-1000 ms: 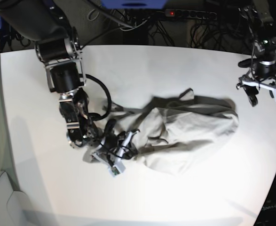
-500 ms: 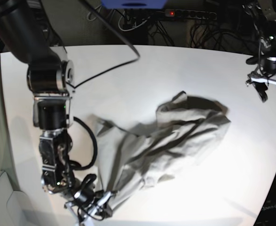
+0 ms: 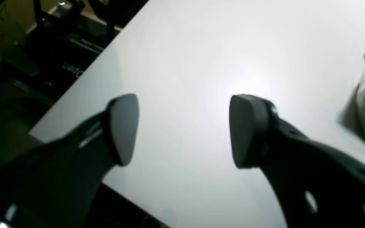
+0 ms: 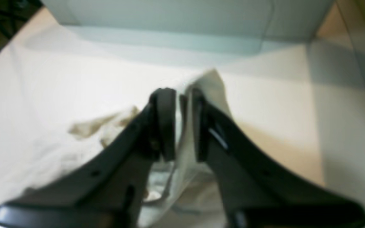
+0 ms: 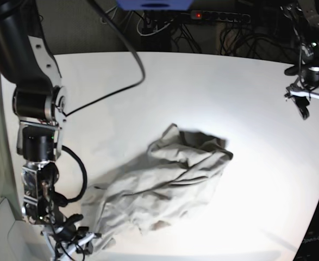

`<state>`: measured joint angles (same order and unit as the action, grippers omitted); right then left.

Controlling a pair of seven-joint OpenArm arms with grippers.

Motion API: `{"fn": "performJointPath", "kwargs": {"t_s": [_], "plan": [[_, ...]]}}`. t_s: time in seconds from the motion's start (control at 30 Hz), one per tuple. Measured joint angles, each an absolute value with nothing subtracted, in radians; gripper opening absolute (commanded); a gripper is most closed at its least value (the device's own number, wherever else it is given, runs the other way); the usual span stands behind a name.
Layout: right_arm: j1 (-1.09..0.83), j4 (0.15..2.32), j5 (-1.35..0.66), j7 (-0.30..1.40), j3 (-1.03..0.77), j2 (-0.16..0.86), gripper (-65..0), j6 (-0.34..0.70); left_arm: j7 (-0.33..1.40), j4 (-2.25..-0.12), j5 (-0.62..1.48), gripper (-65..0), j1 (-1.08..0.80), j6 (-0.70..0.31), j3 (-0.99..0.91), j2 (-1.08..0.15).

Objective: Layout the t-shirt on the table in an organized manner, then fold the t-shirt properly
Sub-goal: 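Grasp the t-shirt edge with the left gripper and pull it toward the left arm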

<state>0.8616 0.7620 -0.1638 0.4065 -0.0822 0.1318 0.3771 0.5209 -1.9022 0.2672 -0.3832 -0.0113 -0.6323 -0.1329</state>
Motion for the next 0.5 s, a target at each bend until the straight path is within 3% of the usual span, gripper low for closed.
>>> {"fn": "performJointPath", "kwargs": {"t_s": [0.2, 0.5], "plan": [[0.737, 0.823, -0.163, 0.432, -0.082, 0.156, -28.3, 0.365, 0.523, -1.894, 0.361, -21.6, -0.337, -0.011, -0.488, -0.141], [0.526, 1.126, -0.163, 0.479, -0.08, 0.149, -26.9, 0.365, 0.521, -1.739, 0.369, -21.9, -0.234, -0.01, -0.144, -0.089]]}}
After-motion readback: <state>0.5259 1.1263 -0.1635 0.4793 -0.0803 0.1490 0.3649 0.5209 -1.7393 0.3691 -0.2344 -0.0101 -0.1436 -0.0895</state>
